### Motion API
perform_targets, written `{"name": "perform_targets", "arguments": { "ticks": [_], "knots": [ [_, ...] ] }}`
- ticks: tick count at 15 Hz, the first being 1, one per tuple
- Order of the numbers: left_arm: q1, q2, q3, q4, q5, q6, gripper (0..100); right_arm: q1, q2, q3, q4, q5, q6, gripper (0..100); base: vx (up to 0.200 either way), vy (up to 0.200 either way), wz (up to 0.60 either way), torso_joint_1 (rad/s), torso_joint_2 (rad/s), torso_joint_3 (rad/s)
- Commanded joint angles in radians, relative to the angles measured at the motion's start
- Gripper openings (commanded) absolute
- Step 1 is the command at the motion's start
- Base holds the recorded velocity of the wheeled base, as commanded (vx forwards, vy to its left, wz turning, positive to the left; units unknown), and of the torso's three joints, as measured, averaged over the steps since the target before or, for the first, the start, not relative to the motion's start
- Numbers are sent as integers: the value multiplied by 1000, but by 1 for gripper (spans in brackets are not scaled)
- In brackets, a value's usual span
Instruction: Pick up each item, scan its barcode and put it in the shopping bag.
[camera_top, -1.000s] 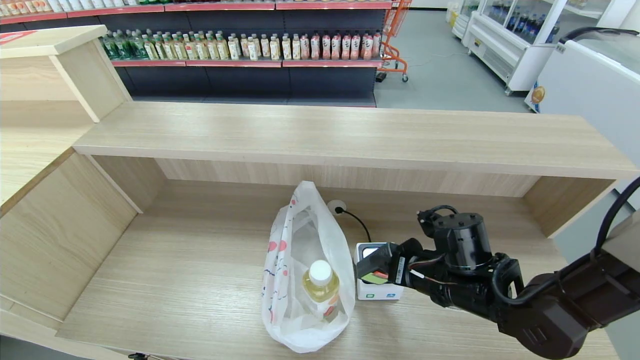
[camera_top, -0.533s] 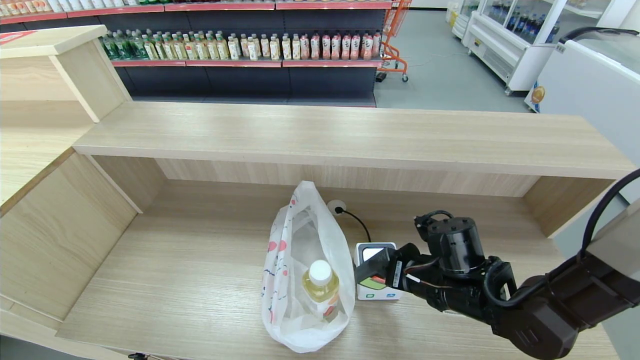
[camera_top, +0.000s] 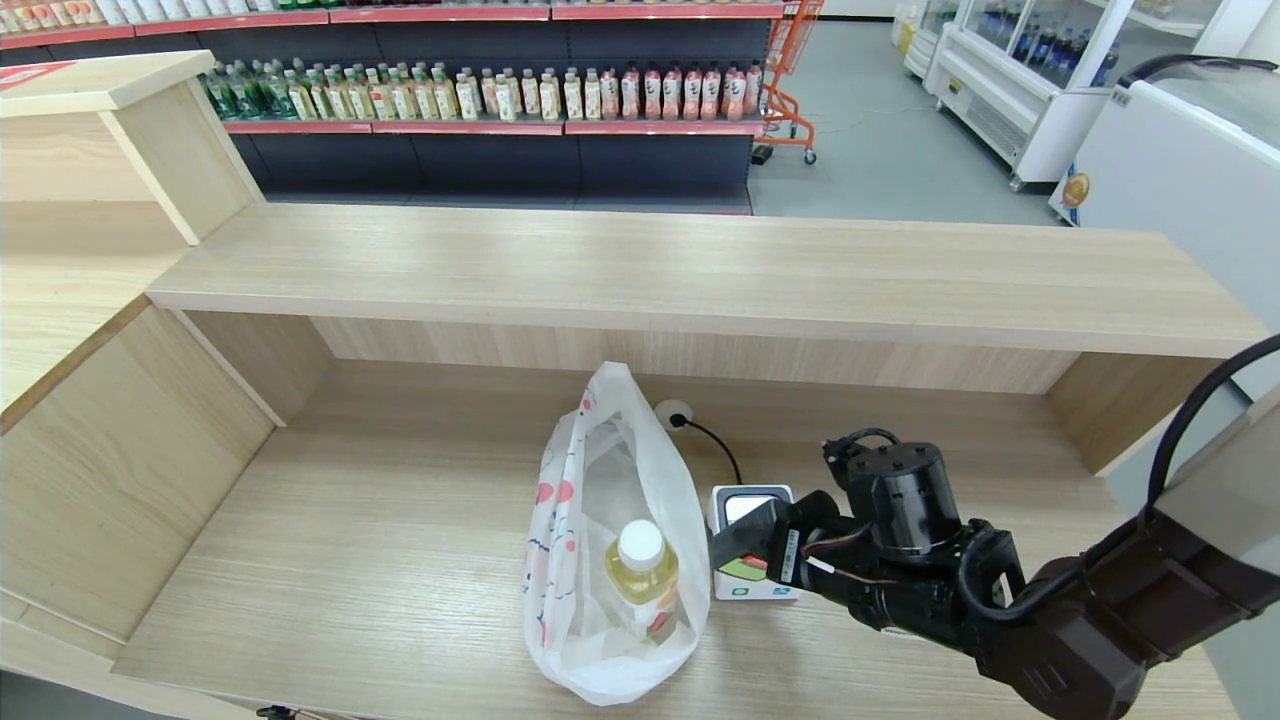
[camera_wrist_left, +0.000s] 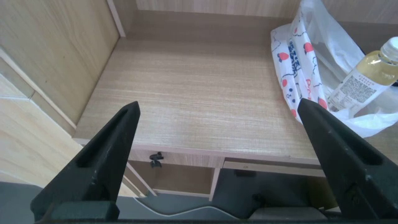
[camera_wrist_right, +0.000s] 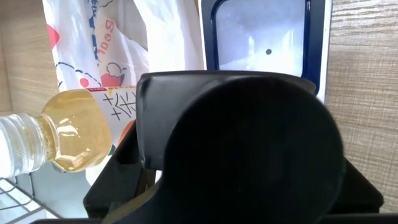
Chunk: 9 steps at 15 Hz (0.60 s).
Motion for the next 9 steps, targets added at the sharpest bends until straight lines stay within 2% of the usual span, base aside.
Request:
{"name": "perform_targets", "arguments": {
  "ticks": [1,9],
  "knots": [
    [1,0,0,0,0,0,100,0,0,1,2,-5,0,0,0,0,0,0,0,0],
    [1,0,0,0,0,0,100,-1,-40,25,2,-8,-1,0,0,0,0,0,0,0]
  ]
}}
